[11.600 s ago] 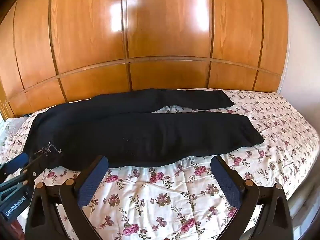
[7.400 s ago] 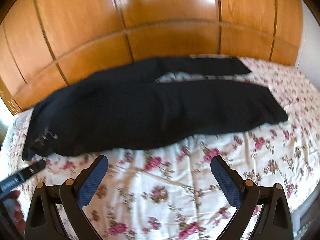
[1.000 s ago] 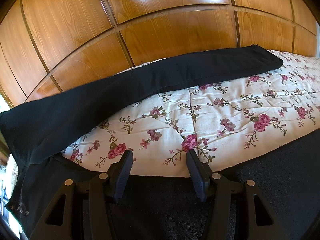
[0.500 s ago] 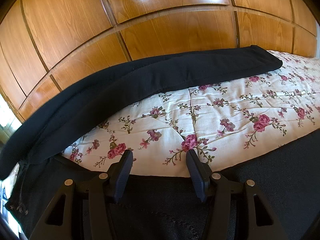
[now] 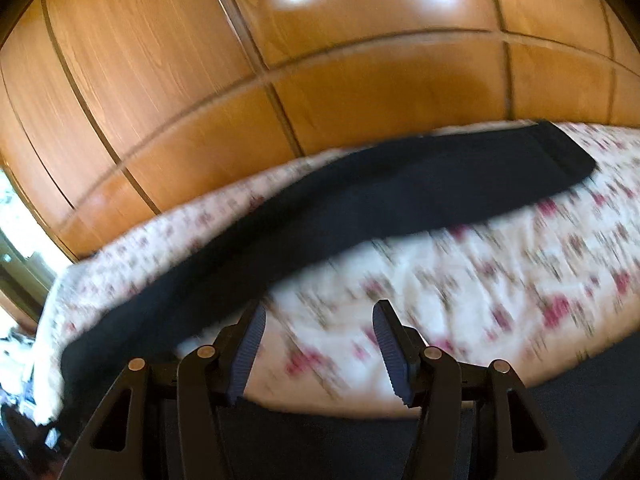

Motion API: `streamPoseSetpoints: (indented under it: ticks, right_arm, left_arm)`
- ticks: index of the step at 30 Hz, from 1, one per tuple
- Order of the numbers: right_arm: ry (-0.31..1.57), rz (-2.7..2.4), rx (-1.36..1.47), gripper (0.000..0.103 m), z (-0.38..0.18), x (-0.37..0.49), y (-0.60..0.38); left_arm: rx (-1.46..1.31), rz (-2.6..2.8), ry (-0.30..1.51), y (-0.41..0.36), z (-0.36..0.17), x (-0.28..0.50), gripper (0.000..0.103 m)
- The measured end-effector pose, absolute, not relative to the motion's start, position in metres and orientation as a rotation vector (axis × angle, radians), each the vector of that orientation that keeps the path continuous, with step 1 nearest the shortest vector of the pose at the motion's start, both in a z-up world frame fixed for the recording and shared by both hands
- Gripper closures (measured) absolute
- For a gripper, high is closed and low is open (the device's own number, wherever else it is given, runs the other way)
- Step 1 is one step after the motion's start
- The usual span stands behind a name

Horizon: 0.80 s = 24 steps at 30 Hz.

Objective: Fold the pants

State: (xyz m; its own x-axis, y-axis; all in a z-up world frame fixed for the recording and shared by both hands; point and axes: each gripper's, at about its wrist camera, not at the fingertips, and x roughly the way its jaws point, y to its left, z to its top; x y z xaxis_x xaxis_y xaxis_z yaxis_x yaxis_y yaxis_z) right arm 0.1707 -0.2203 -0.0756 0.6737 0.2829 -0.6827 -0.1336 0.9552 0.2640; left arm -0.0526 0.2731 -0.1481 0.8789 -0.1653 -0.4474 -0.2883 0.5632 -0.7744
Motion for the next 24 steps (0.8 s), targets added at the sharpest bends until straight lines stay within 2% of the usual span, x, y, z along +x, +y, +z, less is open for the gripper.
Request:
streamPoseSetpoints:
  ticks: [4,12,13,15,18,24]
  right_arm:
    - [0.825,0.275,0.268,0.046,-0.062,0.224,-0.200]
    - [0.961,0.194,0.408,0.047,-0.091,0.298,-0.187]
    - [0.984,0.173,0.426,0.051,-0.098,0.304,-0.190]
    - [0.992,0.163,0.479,0.082,-0.105,0.303,-0.204]
    - [0.973,0.187,0.534,0.094,-0.102,0.296,-0.216]
    - [0.789,0.292,0.445,0.099,-0.043,0.251,-0.233]
  left_arm:
    - [-0.980,0.060,0.508,0.273,-0.149,-0.053,0.097]
    - [-0.968,0.052,0.513,0.274,-0.149,-0.054,0.097]
    - [-0.964,0.050,0.517,0.274,-0.148,-0.054,0.097]
    - [-0.984,0.048,0.525,0.275,-0.146,-0.052,0.097]
    - [-1.041,0.030,0.517,0.281,-0.137,-0.049,0.098]
    - [-1.005,-0.053,0.383,0.293,-0.079,-0.045,0.098]
